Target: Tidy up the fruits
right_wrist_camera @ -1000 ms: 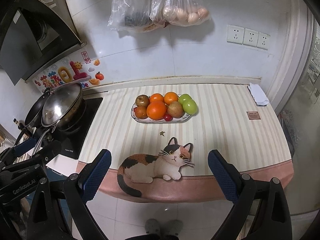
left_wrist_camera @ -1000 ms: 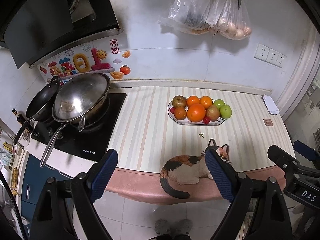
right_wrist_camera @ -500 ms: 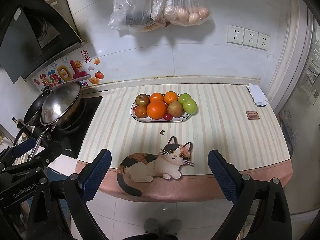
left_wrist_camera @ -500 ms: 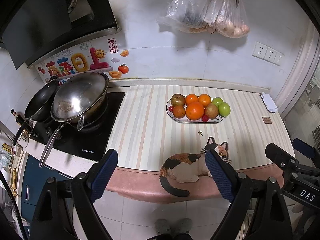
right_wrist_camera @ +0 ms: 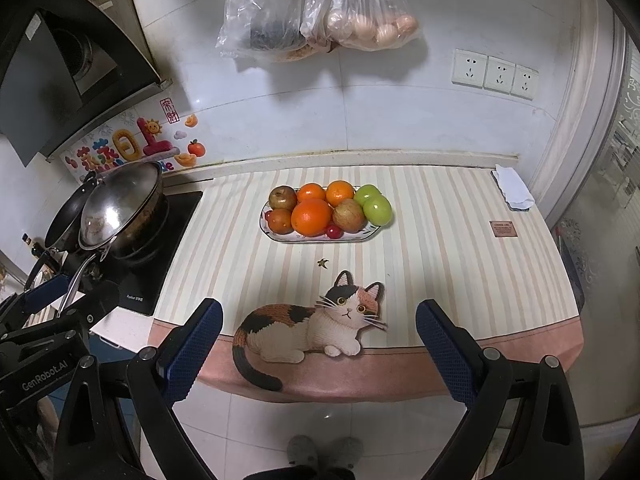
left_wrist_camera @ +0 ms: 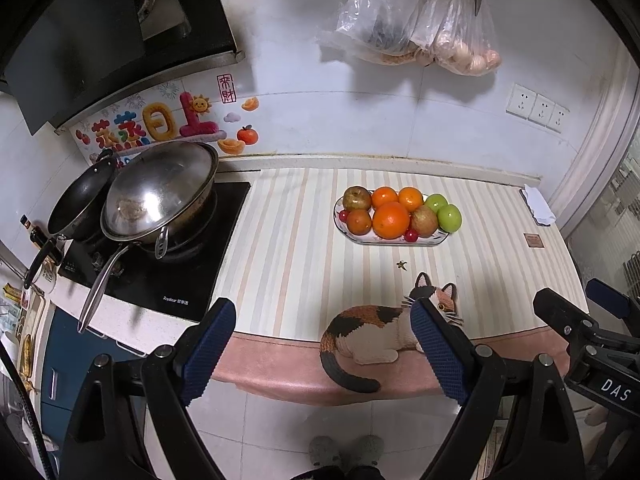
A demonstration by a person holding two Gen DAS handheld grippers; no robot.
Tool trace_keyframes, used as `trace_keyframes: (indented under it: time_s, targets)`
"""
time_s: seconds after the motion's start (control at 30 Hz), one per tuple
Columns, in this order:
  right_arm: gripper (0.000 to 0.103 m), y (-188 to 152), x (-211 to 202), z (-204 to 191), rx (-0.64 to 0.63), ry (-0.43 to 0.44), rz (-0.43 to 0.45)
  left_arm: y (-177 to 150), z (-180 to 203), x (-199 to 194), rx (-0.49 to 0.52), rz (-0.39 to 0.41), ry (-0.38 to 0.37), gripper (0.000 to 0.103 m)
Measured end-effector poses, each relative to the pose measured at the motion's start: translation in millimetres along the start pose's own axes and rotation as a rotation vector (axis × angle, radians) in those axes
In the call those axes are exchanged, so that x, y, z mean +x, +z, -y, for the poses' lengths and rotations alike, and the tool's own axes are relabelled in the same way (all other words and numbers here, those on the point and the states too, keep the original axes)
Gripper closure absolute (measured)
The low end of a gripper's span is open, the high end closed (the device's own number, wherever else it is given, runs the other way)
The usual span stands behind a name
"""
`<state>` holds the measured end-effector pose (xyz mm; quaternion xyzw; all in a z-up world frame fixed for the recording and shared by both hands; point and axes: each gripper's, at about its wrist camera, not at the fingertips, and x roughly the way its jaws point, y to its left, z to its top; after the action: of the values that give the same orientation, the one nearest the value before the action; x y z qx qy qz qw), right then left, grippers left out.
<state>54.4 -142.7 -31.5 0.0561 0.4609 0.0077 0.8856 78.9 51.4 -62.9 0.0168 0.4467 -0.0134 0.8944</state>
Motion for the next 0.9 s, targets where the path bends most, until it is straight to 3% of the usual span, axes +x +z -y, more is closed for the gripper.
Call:
trace_keyframes:
  time_s: [0.9]
  targets:
    - [0.004,3.2,-3.7,-1.4,0.001,-0.004,0.011,2.8,0.0,-0.1,0.008,0.01,-0.001,0.013]
